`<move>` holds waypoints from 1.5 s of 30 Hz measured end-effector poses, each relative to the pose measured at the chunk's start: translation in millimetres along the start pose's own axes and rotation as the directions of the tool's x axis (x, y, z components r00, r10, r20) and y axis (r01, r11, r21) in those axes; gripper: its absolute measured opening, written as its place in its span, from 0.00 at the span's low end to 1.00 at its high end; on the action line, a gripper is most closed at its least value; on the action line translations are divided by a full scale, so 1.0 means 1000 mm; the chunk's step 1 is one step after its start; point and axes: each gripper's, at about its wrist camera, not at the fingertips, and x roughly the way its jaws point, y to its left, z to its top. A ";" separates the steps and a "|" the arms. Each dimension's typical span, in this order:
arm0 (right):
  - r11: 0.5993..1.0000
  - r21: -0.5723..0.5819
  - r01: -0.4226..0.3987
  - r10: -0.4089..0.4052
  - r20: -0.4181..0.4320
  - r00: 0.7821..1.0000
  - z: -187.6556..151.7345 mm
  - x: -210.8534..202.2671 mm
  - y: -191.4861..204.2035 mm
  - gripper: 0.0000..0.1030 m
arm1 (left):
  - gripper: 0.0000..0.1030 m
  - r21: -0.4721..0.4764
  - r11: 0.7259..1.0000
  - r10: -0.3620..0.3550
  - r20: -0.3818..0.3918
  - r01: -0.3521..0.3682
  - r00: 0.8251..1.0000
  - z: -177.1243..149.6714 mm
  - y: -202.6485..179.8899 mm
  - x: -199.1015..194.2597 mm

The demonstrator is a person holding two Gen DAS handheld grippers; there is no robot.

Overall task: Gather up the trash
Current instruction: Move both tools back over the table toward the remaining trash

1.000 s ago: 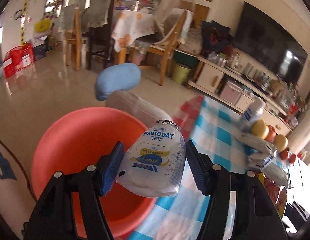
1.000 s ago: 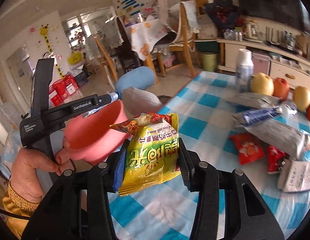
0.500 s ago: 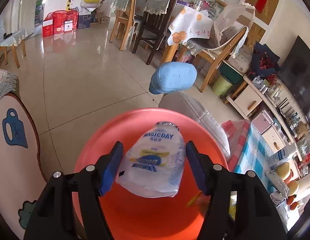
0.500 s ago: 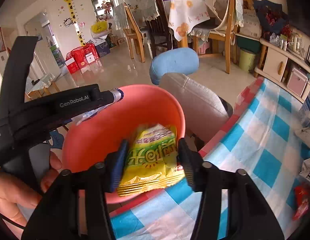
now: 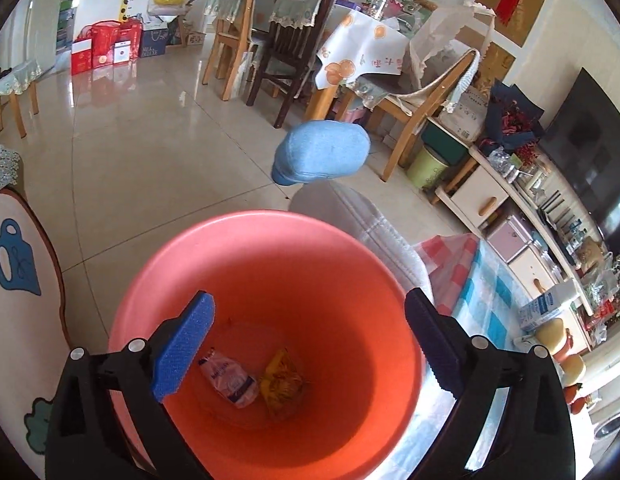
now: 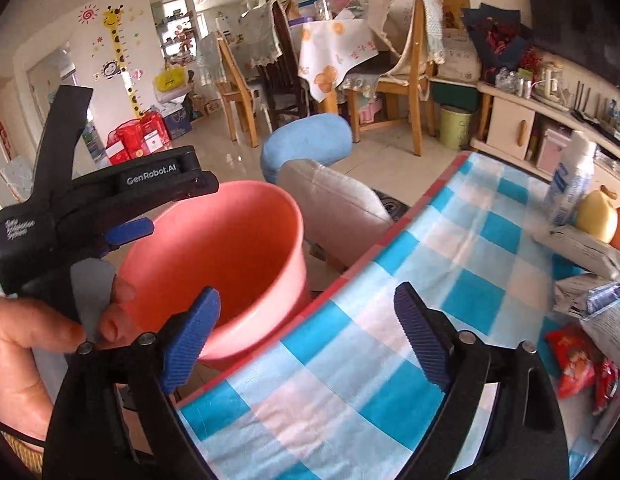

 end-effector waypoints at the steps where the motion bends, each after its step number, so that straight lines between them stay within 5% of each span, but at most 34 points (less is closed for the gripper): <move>1: 1.000 -0.005 0.018 -0.018 0.013 1.000 -0.003 -0.007 -0.002 0.90 | 0.92 0.006 1.000 -0.012 0.004 0.012 1.000 -0.001 -0.003 -0.001; 10: 0.986 -0.055 0.155 -0.152 0.058 0.987 -0.028 -0.042 -0.018 0.92 | 0.93 0.106 0.994 -0.026 0.083 0.017 0.996 -0.014 -0.043 -0.017; 22: 0.976 -0.014 0.218 -0.217 0.072 0.974 -0.063 -0.088 -0.057 0.92 | 0.93 0.271 0.961 -0.088 0.114 0.055 0.990 -0.043 -0.105 -0.029; 45: 0.952 0.131 0.278 -0.295 0.133 0.946 -0.096 -0.143 -0.132 0.92 | 0.93 0.597 0.801 -0.135 0.103 0.048 0.985 -0.123 -0.210 -0.035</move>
